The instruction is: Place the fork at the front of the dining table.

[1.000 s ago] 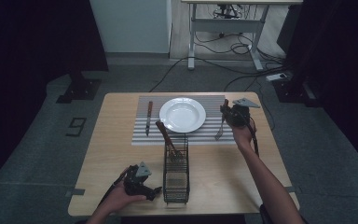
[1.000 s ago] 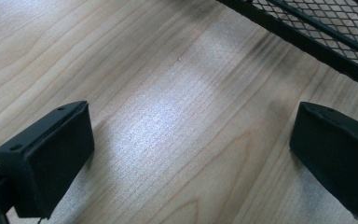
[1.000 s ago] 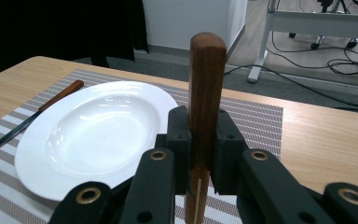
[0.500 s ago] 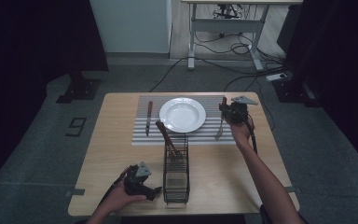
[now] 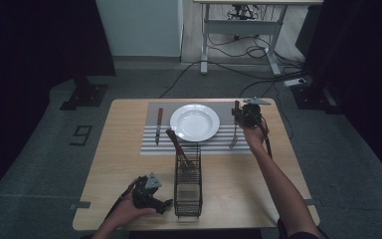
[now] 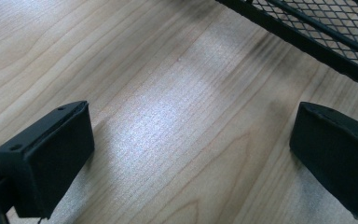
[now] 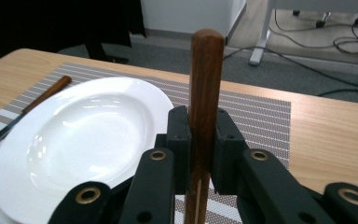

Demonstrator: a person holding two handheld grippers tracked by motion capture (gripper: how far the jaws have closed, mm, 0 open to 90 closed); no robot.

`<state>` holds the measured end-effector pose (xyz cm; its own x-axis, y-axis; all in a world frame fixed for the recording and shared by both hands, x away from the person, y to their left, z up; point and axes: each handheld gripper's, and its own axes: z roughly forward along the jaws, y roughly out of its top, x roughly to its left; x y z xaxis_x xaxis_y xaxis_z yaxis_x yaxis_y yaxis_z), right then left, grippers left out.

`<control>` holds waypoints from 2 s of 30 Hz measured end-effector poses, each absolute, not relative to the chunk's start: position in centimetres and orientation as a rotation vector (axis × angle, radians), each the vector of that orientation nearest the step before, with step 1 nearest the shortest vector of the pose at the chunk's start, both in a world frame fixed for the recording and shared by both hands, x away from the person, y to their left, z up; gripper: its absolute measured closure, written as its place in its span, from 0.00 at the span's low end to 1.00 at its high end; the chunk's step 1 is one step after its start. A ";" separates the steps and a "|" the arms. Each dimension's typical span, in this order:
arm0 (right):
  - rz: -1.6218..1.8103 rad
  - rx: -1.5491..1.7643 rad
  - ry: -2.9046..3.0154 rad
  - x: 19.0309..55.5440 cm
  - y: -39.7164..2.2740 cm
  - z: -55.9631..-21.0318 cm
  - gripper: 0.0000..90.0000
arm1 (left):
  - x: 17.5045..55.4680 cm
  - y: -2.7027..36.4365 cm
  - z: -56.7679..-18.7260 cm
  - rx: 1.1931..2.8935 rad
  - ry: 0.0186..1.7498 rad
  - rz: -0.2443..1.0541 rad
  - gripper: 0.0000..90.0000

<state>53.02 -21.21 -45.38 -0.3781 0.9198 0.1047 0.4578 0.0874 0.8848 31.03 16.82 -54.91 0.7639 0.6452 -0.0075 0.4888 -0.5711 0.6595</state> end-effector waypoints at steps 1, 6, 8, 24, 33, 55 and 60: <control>1.239 1.361 1.888 53.3 -21.2 -45.4 0.89 | 31.0 16.8 -54.9 2.295 0.843 0.308 0.00; 1.217 1.387 1.897 54.2 -21.4 -45.7 0.88 | 31.0 16.8 -54.9 2.295 0.843 0.307 0.00; 1.204 1.400 1.901 54.6 -21.5 -45.8 0.88 | 31.0 16.8 -54.9 2.296 0.842 0.307 0.00; 1.154 1.453 1.945 58.1 -20.5 -47.4 0.88 | 31.0 16.8 -54.9 2.297 0.841 0.307 0.00; 1.132 1.481 1.969 60.0 -20.5 -49.1 0.86 | 31.1 16.8 -54.9 2.298 0.840 0.307 0.00; 1.027 1.590 1.991 62.0 -19.5 -54.2 0.83 | 31.0 16.8 -54.9 2.297 0.840 0.307 0.00; 0.987 1.579 1.996 62.0 -19.1 -54.6 0.82 | 31.0 16.8 -54.9 2.297 0.840 0.307 0.00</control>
